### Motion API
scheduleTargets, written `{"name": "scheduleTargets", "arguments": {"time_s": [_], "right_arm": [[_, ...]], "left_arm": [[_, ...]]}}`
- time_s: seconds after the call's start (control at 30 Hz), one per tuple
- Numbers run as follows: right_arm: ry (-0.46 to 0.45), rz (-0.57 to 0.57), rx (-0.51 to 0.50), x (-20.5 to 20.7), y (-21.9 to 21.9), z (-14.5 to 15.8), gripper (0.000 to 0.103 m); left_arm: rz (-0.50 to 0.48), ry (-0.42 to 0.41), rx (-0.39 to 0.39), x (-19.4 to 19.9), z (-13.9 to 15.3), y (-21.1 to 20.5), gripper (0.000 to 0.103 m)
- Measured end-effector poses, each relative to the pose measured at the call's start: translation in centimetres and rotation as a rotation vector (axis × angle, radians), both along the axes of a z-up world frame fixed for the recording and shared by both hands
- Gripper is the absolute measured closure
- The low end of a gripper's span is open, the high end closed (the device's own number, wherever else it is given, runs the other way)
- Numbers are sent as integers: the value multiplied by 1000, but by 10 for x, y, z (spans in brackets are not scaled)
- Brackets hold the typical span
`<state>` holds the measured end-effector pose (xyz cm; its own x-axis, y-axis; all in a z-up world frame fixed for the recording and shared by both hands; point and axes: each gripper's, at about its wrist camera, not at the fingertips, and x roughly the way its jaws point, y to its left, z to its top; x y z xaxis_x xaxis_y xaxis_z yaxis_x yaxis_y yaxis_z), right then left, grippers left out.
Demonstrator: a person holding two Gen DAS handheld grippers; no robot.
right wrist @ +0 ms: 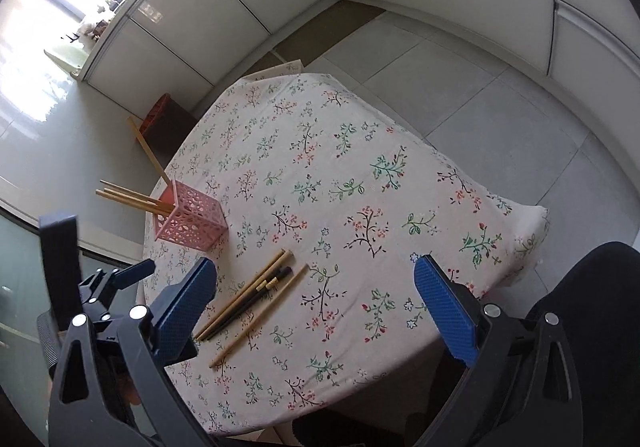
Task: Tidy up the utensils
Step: 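Move both grippers down toward the loose chopsticks on the tablecloth, then grasp a wooden chopstick with the left gripper while the right gripper grasps another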
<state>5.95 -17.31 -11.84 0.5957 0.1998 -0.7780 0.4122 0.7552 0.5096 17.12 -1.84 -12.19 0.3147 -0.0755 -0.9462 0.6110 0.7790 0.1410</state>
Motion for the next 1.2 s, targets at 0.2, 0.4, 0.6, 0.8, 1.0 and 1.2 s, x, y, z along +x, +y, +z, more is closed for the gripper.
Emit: {"name": "scheduleTargets", "arguments": {"time_s": [0.2, 0.4, 0.6, 0.8, 1.0, 1.2], "right_arm": [[62, -17, 75, 1, -12, -15, 7], [118, -50, 121, 1, -24, -31, 7], [137, -48, 120, 6, -24, -38, 7], [168, -32, 129, 11, -20, -45, 7], [224, -23, 192, 20, -9, -61, 7], [265, -20, 243, 42, 19, -82, 7]], "left_arm": [[-6, 188, 77, 32, -54, -18, 23], [29, 296, 105, 52, -84, -17, 48], [28, 303, 74, 58, -91, -12, 67], [-9, 312, 108, 59, -103, -9, 73], [-48, 286, 68, 52, -104, -5, 86], [-19, 167, 12, 43, -89, 30, 92]]}}
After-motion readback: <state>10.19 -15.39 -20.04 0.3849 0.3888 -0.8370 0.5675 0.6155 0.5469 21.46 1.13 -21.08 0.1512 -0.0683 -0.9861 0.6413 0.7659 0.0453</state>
